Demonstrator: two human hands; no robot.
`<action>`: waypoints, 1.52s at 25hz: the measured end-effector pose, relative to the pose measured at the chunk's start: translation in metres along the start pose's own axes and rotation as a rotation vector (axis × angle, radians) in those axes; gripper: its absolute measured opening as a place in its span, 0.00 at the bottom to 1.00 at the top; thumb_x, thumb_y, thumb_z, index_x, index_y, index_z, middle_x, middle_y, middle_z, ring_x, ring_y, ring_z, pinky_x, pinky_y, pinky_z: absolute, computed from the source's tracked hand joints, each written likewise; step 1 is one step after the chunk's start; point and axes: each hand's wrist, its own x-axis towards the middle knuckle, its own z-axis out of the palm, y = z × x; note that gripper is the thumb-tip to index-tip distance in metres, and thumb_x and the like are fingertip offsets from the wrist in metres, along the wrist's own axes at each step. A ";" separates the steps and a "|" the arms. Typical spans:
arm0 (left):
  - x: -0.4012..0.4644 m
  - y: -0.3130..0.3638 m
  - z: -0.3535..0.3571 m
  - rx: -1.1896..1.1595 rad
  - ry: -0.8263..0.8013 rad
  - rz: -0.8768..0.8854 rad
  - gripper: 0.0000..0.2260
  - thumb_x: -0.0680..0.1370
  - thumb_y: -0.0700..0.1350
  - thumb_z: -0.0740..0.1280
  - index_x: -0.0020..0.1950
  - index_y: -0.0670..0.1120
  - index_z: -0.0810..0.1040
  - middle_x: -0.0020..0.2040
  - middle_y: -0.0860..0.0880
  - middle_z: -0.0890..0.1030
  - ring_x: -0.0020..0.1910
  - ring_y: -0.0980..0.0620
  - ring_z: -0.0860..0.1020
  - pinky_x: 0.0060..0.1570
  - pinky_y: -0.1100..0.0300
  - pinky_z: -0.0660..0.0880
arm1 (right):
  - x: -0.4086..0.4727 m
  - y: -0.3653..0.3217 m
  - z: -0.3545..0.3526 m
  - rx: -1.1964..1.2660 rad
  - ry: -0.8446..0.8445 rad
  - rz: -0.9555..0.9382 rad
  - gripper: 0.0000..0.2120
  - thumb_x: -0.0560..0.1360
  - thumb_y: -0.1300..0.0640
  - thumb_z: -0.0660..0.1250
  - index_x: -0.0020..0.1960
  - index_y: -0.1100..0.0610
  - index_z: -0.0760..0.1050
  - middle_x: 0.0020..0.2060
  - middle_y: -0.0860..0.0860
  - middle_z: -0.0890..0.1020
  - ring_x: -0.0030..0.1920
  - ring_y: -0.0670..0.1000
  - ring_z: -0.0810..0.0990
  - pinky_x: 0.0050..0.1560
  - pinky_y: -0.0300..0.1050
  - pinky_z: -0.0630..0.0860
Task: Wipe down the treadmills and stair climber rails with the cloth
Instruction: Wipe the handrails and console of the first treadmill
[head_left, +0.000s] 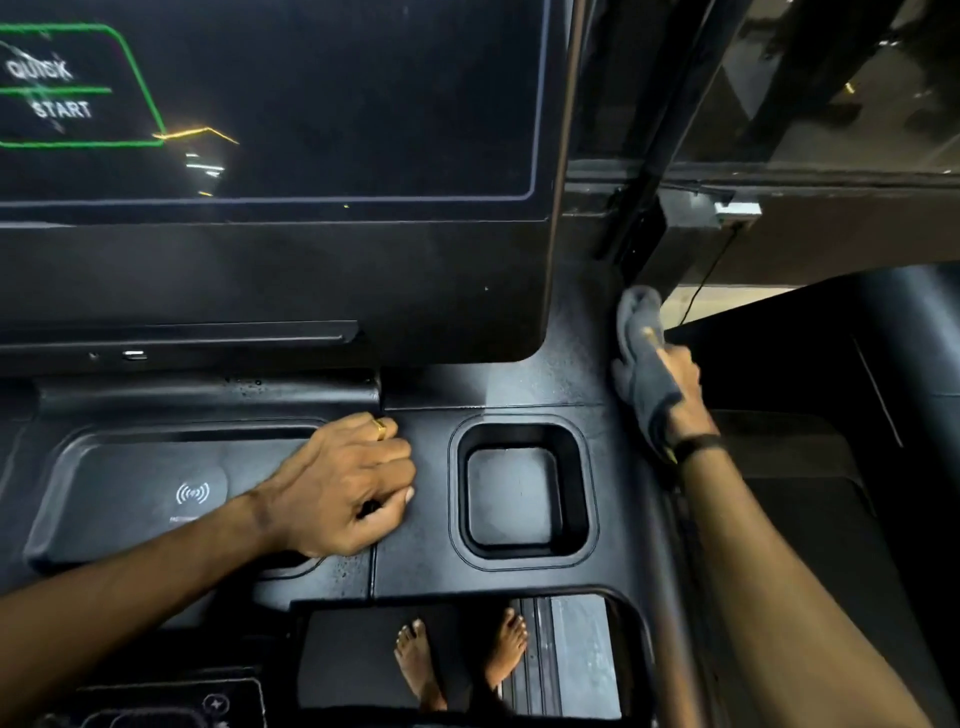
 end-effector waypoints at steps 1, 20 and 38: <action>0.000 0.001 -0.001 0.007 -0.005 0.005 0.13 0.77 0.44 0.63 0.33 0.46 0.67 0.33 0.50 0.68 0.33 0.49 0.65 0.39 0.55 0.62 | 0.011 -0.029 0.003 -0.027 0.014 -0.004 0.31 0.79 0.35 0.55 0.75 0.54 0.66 0.71 0.62 0.72 0.68 0.65 0.72 0.66 0.55 0.68; -0.008 0.009 -0.014 0.071 0.297 -0.154 0.15 0.78 0.42 0.58 0.31 0.41 0.69 0.30 0.44 0.68 0.29 0.44 0.66 0.33 0.49 0.65 | -0.182 -0.086 0.089 -0.558 0.110 -0.752 0.25 0.78 0.43 0.55 0.67 0.54 0.76 0.67 0.62 0.75 0.70 0.67 0.68 0.70 0.73 0.56; -0.009 0.007 -0.014 0.118 0.296 -0.174 0.15 0.78 0.43 0.57 0.32 0.41 0.70 0.30 0.45 0.70 0.30 0.43 0.69 0.37 0.50 0.63 | -0.190 0.095 0.021 -0.419 0.003 -1.100 0.27 0.83 0.39 0.52 0.80 0.42 0.58 0.80 0.52 0.57 0.81 0.59 0.52 0.78 0.60 0.50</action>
